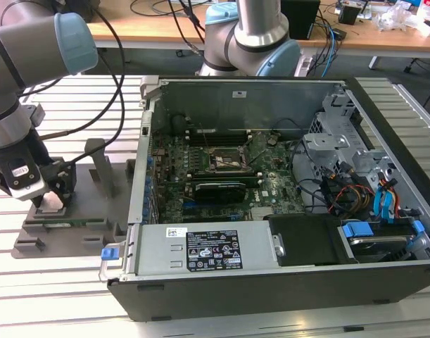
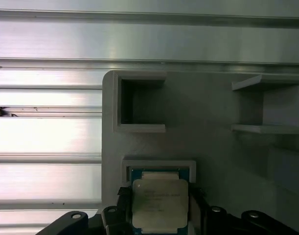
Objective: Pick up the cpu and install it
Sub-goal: 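Pick up the cpu and move it towards the insertion slot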
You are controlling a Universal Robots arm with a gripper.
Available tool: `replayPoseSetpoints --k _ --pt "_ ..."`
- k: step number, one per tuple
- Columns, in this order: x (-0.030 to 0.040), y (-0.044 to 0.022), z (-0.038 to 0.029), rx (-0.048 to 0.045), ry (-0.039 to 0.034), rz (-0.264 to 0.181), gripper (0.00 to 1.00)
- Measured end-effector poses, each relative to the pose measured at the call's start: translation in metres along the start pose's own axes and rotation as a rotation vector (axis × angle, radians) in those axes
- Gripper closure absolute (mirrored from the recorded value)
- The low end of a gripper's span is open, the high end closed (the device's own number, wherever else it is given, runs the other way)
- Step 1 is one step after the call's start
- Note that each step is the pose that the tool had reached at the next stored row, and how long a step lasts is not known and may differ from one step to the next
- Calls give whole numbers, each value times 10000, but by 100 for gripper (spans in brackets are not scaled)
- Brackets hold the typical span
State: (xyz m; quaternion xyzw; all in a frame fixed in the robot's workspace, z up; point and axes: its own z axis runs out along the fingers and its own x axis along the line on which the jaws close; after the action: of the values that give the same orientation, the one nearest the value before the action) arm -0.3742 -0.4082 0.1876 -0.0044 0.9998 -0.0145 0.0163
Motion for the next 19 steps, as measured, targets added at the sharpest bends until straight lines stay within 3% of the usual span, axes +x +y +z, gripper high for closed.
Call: replayPoseSetpoints --k 1,10,13,19 --pt "0 0 0 0 -2 0 45" --pt "2 0 -3 -6 -6 0 45" --pt "-1 -2 -68 -8 -3 0 45" --pt "-3 -4 -131 -16 -3 0 45"
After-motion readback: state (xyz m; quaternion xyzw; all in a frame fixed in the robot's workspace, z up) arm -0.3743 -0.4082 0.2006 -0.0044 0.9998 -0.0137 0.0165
